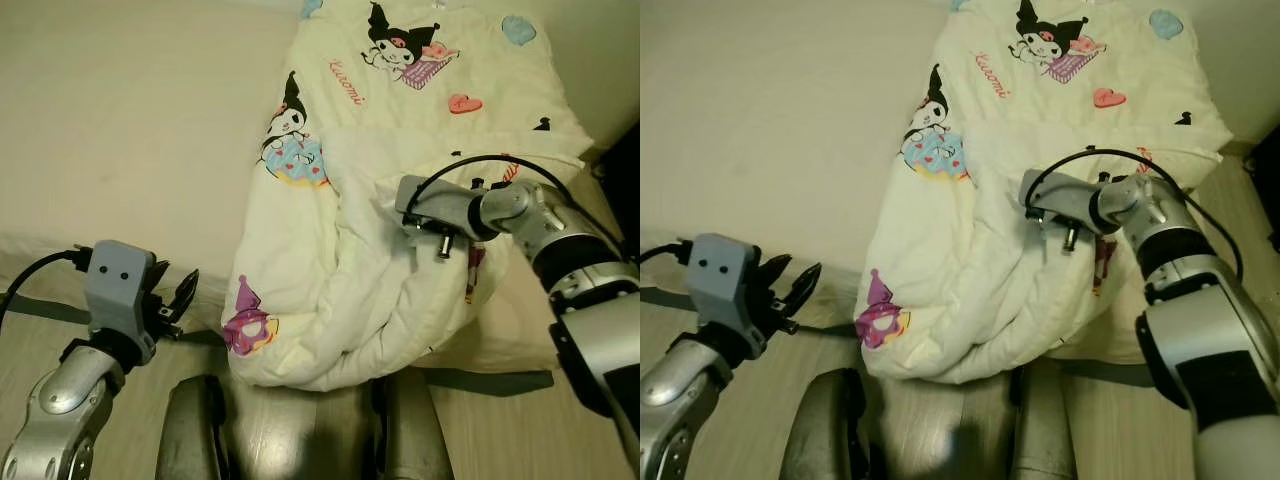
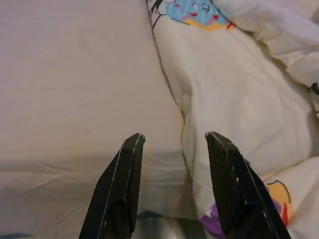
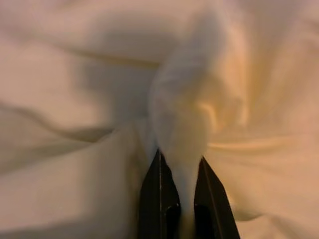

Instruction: Clean up the room

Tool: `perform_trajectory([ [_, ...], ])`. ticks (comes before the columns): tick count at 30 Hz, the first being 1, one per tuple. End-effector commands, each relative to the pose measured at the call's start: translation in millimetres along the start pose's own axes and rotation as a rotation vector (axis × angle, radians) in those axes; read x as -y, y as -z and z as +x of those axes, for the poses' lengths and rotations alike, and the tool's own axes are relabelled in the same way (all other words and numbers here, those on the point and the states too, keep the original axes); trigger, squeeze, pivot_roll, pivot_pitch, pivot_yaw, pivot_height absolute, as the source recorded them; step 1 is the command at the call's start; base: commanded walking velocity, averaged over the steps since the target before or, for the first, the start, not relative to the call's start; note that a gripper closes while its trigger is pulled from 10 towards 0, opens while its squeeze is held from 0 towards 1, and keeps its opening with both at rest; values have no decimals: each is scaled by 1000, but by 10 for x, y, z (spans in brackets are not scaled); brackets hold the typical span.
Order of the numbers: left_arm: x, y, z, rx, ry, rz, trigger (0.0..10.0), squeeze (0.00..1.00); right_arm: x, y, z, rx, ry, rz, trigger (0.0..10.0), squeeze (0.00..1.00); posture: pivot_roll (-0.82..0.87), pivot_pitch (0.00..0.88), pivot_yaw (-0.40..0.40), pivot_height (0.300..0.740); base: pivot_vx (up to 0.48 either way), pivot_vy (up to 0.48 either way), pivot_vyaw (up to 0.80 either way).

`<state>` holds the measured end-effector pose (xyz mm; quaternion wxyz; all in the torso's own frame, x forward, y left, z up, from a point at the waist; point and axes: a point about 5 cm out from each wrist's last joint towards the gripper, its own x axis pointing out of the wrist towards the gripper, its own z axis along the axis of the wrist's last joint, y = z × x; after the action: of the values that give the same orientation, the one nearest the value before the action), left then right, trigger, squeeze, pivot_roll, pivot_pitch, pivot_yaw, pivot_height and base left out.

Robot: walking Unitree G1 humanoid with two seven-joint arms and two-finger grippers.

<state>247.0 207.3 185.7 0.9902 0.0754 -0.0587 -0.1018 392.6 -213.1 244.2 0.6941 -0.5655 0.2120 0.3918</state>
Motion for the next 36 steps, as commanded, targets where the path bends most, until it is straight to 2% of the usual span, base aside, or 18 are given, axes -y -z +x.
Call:
perform_trajectory([
  [1,49,40,-37,-11,16,-14,10000,0,-182,46,71,-7,-134,-31,0,0,38,333,-20,551,0,0,0],
  [7,64,42,-40,-10,20,-19,10000,0,-391,39,43,28,-240,-63,0,0,33,334,-20,551,0,0,0],
  [8,73,43,-43,-10,22,-21,10000,0,-490,49,3,38,-282,-75,0,0,31,335,-22,551,0,0,0],
  [11,85,46,-49,-9,24,-25,10000,0,-622,60,-50,51,-339,-88,0,0,28,335,-22,551,0,0,0],
  [12,85,46,-49,-9,24,-25,10000,0,-622,60,-50,51,-339,-88,0,0,28,335,-22,551,0,0,0],
  [15,123,52,-53,-9,30,-33,10000,0,-848,71,-112,78,-414,-102,0,0,25,337,-23,551,0,0,0],
  [17,135,53,-54,-9,32,-35,10000,0,-912,73,-128,85,-433,-107,0,0,25,337,-22,551,0,0,0],
  [18,166,55,-58,-9,39,-42,10000,0,-1046,83,-173,89,-475,-112,0,0,25,337,-22,551,0,0,0],
  [19,175,56,-60,-9,41,-44,10000,0,-1086,89,-190,88,-493,-112,667,0,24,337,-20,551,0,0,0],
  [21,184,57,-63,-9,42,-46,10000,0,-1123,99,-205,85,-516,-108,667,0,24,337,-20,551,0,0,0],
  [22,196,60,-64,-10,45,-48,10000,0,-1162,112,-233,77,-536,-108,4706,341,24,337,-20,551,0,0,0],
  [23,208,61,-63,-10,47,-50,10000,0,-1187,124,-253,68,-547,-110,9451,745,24,337,-20,551,0,0,0],
  [25,208,61,-63,-10,47,-50,10000,0,-1187,124,-253,68,-547,-110,9451,745,24,337,-20,551,0,0,0],
  [26,221,62,-61,-10,51,-53,10000,0,-1195,136,-265,58,-547,-116,10000,980,24,337,-20,551,0,0,0],
  [27,247,57,-50,-8,59,-59,10000,0,-1210,134,-337,36,-566,-113,10000,1000,24,334,-10,551,0,0,0],
  [34,266,55,-41,-5,66,-65,10000,0,-1152,32,-461,82,-556,-115,10000,1000,23,334,-8,551,0,0,0],
  [35,265,55,-41,-5,66,-65,10000,0,-1131,-49,-533,141,-570,-104,10000,275,24,335,-8,551,0,0,0],
  [36,265,55,-41,-5,66,-65,10000,0,-1113,-137,-605,208,-587,-94,10000,0,26,334,-8,551,0,0,0],
])
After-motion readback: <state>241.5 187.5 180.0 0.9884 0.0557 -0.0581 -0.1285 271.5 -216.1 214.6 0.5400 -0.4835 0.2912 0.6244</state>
